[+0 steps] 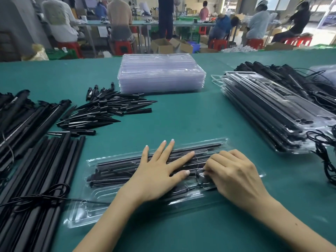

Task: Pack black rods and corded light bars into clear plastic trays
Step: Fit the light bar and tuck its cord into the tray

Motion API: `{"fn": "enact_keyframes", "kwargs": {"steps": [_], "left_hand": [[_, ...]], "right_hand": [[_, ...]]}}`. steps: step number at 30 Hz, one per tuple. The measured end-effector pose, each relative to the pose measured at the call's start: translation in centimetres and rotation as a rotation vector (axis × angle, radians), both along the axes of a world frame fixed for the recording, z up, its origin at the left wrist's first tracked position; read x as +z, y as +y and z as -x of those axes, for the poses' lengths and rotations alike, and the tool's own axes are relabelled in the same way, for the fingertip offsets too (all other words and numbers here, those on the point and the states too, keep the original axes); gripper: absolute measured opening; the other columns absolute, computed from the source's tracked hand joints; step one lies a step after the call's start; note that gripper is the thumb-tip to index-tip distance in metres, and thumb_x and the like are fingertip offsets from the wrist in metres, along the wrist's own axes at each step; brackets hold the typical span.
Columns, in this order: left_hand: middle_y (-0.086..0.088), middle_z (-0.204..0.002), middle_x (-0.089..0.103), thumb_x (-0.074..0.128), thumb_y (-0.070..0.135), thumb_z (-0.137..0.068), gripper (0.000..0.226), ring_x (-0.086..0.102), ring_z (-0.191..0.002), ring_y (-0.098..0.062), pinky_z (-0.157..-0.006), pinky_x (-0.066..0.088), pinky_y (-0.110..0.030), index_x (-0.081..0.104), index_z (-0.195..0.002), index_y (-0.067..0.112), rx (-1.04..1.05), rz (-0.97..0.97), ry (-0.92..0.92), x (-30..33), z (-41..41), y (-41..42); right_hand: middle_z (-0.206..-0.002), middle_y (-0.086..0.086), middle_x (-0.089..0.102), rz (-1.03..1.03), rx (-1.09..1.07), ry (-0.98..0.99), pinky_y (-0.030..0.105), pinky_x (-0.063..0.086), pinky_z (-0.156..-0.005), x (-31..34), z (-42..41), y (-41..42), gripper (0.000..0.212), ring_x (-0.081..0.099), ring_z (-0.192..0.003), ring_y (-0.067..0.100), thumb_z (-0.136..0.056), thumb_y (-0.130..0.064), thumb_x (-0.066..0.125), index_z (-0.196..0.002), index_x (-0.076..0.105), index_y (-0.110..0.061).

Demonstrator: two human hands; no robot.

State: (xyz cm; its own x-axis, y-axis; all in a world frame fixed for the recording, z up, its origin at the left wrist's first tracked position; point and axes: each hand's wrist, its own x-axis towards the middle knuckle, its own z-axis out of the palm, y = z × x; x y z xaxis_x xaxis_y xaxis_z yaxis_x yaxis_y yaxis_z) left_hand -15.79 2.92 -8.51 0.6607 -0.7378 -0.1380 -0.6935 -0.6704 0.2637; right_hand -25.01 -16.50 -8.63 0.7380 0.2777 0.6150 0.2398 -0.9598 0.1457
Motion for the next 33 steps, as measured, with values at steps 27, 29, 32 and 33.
{"fn": "enact_keyframes", "kwargs": {"steps": [27,29,32,33], "left_hand": [[0.014,-0.156,-0.021,0.016,0.092,-0.065,0.092,-0.032,-0.139,-0.006,-0.115,-0.018,-0.046,-0.006,-0.145,0.053,-0.067,0.066,-0.024,-0.8,0.2,0.5],[0.012,-0.154,-0.027,0.022,0.096,-0.059,0.101,-0.037,-0.136,-0.007,-0.114,-0.018,-0.048,-0.012,-0.144,0.052,-0.079,0.05,-0.025,-0.7,0.1,0.6],[0.008,-0.151,-0.035,0.039,0.095,-0.055,0.119,-0.042,-0.134,-0.012,-0.112,-0.022,-0.052,-0.021,-0.145,0.043,-0.109,-0.029,-0.057,-0.1,0.3,0.9],[0.004,-0.151,-0.035,0.041,0.093,-0.057,0.122,-0.041,-0.134,-0.016,-0.11,-0.022,-0.055,-0.022,-0.146,0.038,-0.1,-0.068,-0.08,0.1,0.7,0.6]], "right_hand": [[-0.1,-0.007,0.062,-0.116,0.191,0.293,0.024,0.047,-0.078,0.4,0.8,-1.7,0.036,0.059,-0.087,0.014,-0.079,-0.03,0.071,-0.113,0.069,-0.02],[-0.116,-0.01,0.057,-0.142,0.217,0.402,0.021,0.041,-0.091,0.8,1.4,-2.6,0.046,0.054,-0.103,0.008,-0.088,-0.046,0.057,-0.128,0.06,-0.025],[-0.127,-0.014,0.056,-0.112,0.195,0.405,0.03,0.036,-0.101,0.7,2.2,-3.1,0.055,0.051,-0.114,0.005,-0.087,-0.064,0.05,-0.131,0.057,-0.031],[-0.128,-0.014,0.057,-0.064,0.159,0.354,0.034,0.036,-0.101,0.5,2.4,-3.1,0.056,0.053,-0.113,0.006,-0.085,-0.065,0.051,-0.13,0.058,-0.031]]}}
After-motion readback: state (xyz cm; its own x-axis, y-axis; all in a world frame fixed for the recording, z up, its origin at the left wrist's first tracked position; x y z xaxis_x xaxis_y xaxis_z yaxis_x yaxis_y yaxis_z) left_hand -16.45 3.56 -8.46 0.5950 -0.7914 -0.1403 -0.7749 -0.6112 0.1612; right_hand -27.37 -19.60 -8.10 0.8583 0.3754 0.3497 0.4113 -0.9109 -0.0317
